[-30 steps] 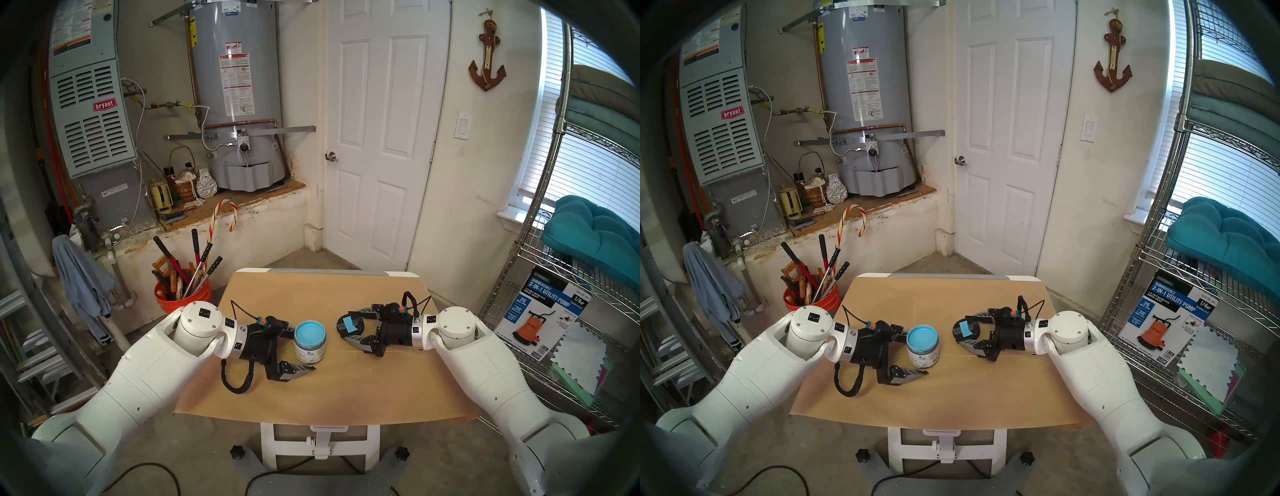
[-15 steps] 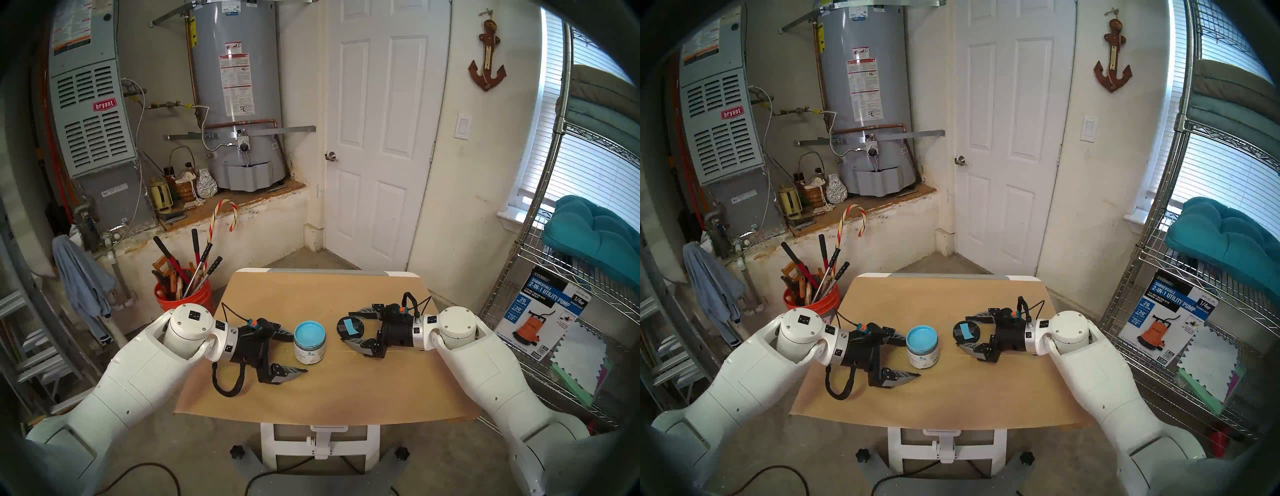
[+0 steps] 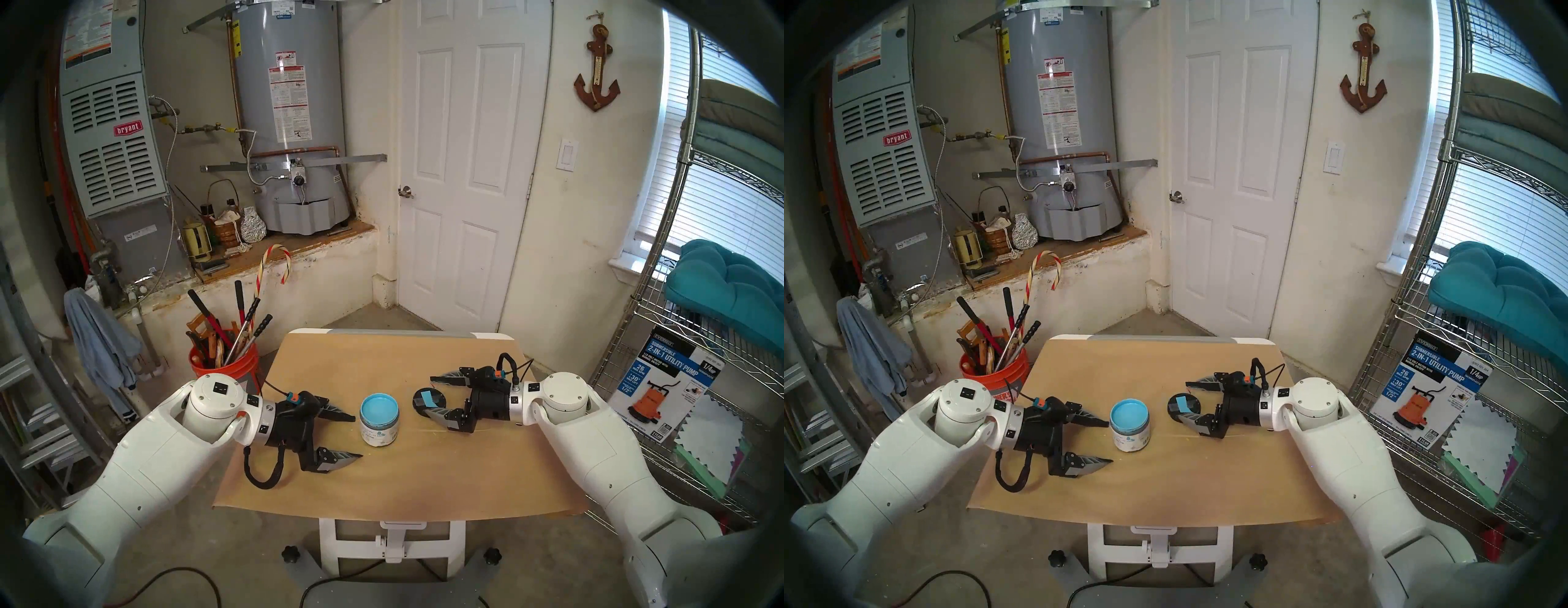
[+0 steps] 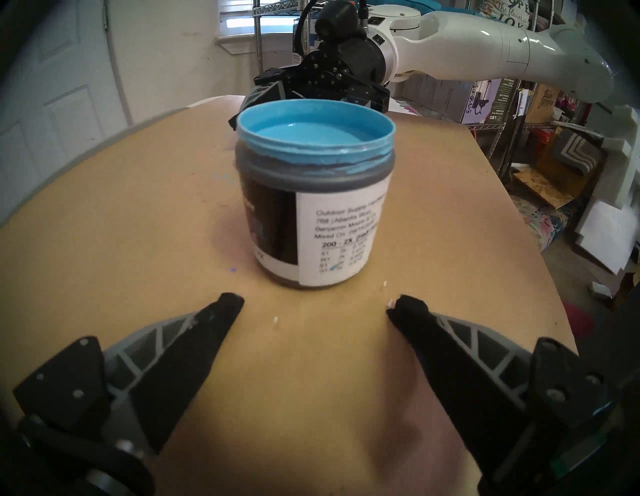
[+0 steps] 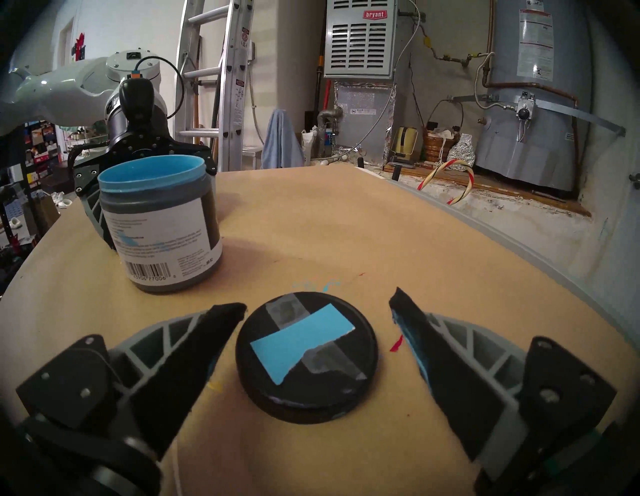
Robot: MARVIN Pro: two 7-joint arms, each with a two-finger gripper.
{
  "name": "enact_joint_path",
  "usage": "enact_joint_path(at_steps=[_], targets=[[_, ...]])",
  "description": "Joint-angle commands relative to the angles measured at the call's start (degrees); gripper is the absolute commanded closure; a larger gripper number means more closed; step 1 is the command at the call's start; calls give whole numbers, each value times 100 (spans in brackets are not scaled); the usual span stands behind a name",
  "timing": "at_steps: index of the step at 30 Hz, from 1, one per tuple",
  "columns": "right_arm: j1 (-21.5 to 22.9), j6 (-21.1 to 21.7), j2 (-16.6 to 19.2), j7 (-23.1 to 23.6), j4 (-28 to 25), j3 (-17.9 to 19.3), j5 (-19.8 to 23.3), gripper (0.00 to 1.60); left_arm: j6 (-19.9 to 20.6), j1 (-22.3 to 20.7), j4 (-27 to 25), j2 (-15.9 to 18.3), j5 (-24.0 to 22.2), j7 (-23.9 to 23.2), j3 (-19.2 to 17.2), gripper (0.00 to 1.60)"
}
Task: Open paint jar
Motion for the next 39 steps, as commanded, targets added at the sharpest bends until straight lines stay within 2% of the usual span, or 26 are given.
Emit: enact_joint_path(at_steps=[1,4,10,18,19,20,22,27,30,33,39], targets=[[-27,24,-73,-114,-186,148,126,0,-60,387,-294,333,-153,153,-371,0],[-52,41,-103,-177,-227,227,169,0,-80,588,-446,387,-237,323,-579,0],[-178,182,-337,-780,-358,524,258,0,-308,1077,-714,398,-443,867,-1147,0],[-139,393,-829,-1742,-592,816,233,0,-426,1163,-912,75,-466,1770,-1661,0],[-126,421,-901,-1768,-591,866,261,0,-418,1160,-938,-69,-596,1881,-1746,0],[-129,498,-984,-2046,-628,889,278,0,-466,1161,-1021,-139,-587,2008,-1775,0],[-100,500,-1020,-2046,-649,905,245,0,-464,1156,-1101,-180,-523,2144,-1771,0],[-67,537,-1126,-2476,-784,909,188,0,-490,1080,-1325,-538,-631,2631,-1913,0],[-82,612,-1225,-2839,-884,961,150,0,-507,1045,-1524,-776,-578,3082,-2008,0],[-100,658,-1271,-3040,-936,1002,133,0,-518,1040,-1627,-910,-552,3262,-2045,0],[-164,771,-1425,-3585,-1133,1101,88,0,-530,1045,-1901,-1324,-517,3947,-2122,0]])
